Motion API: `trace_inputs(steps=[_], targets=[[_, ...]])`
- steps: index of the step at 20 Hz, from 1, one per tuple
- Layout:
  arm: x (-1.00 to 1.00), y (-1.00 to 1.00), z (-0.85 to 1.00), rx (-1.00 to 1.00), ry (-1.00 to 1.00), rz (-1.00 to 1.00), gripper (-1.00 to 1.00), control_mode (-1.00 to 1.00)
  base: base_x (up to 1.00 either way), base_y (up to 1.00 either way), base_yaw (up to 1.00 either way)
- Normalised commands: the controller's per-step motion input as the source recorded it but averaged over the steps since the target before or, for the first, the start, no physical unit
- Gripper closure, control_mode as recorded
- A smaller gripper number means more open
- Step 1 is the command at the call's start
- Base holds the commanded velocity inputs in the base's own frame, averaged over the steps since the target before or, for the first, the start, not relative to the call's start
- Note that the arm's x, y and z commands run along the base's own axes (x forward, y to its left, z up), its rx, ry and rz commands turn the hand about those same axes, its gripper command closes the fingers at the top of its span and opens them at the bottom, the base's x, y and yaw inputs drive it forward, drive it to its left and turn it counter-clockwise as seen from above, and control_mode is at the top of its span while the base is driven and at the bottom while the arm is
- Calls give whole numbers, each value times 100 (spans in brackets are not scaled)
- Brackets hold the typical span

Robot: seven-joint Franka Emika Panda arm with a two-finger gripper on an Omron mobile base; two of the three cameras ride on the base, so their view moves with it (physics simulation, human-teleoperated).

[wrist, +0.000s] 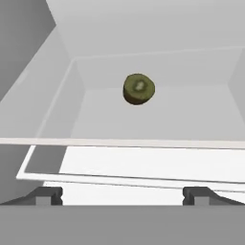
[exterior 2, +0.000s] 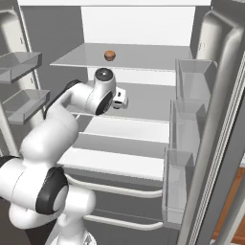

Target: Pick the tangerine and kiwi from the fridge and place them inside the tupperware on the counter.

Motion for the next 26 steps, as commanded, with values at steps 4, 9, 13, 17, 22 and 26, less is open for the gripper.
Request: trace_inputs(steps=[4,9,13,17,22,26], targets=[[31,0,-7,0,3,0,-100,-100,0,0,0],[31,0,-13,0,0,0,-100,-100,0,0,0],[21,0,-29,0,0,0,-100,-100,0,0,0],[20,0,-29,0,0,0,-100,-100,0,0,0],[24,0,-14,0,0,0,-100,-100,0,0,0],[24,0,-9,0,0,0,-100,-100,0,0,0]])
